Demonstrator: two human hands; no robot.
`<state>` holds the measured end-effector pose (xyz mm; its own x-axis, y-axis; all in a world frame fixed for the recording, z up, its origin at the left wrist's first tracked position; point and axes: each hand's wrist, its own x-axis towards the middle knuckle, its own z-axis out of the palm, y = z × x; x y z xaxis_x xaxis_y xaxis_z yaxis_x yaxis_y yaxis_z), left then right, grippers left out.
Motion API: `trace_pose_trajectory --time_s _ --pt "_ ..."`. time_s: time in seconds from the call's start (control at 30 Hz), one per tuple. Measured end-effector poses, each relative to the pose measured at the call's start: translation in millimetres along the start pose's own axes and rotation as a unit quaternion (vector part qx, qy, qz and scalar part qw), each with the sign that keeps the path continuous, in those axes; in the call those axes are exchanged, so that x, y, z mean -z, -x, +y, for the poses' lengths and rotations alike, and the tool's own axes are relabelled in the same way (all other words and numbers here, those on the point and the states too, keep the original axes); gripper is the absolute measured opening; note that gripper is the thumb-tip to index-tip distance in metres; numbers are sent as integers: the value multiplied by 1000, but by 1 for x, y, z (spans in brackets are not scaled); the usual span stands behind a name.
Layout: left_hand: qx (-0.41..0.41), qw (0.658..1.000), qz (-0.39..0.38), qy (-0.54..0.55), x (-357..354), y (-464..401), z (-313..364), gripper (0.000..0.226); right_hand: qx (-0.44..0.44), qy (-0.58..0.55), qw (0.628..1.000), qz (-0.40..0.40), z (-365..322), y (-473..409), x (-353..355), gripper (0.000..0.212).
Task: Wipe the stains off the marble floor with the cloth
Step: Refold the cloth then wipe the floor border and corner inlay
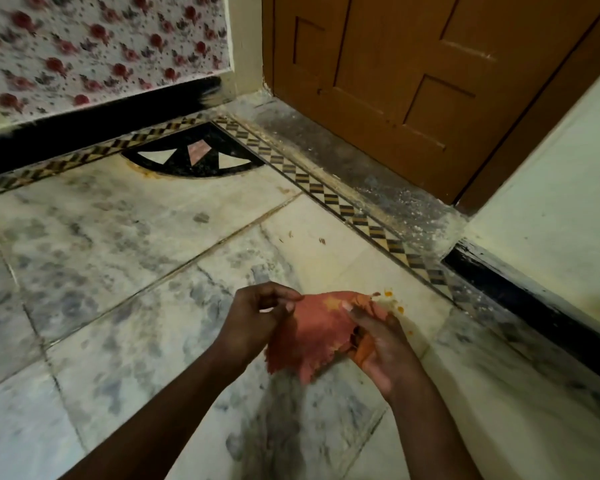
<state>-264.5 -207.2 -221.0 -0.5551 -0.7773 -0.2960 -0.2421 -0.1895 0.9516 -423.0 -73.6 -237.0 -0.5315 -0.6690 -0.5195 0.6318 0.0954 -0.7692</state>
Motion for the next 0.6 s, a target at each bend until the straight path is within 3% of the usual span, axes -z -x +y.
trace_pose_trajectory --time_s 0.17,0.43,0.6 --pt "-17 1000 9 -21 -12 4 -6 43 -3 105 994 1 7 7 -11 47" --pt "1 1000 17 20 -18 14 -9 38 -121 -134 983 22 10 7 -12 26" --pt "12 998 47 31 -21 21 -6 32 -118 -109 986 32 19 7 -15 27"
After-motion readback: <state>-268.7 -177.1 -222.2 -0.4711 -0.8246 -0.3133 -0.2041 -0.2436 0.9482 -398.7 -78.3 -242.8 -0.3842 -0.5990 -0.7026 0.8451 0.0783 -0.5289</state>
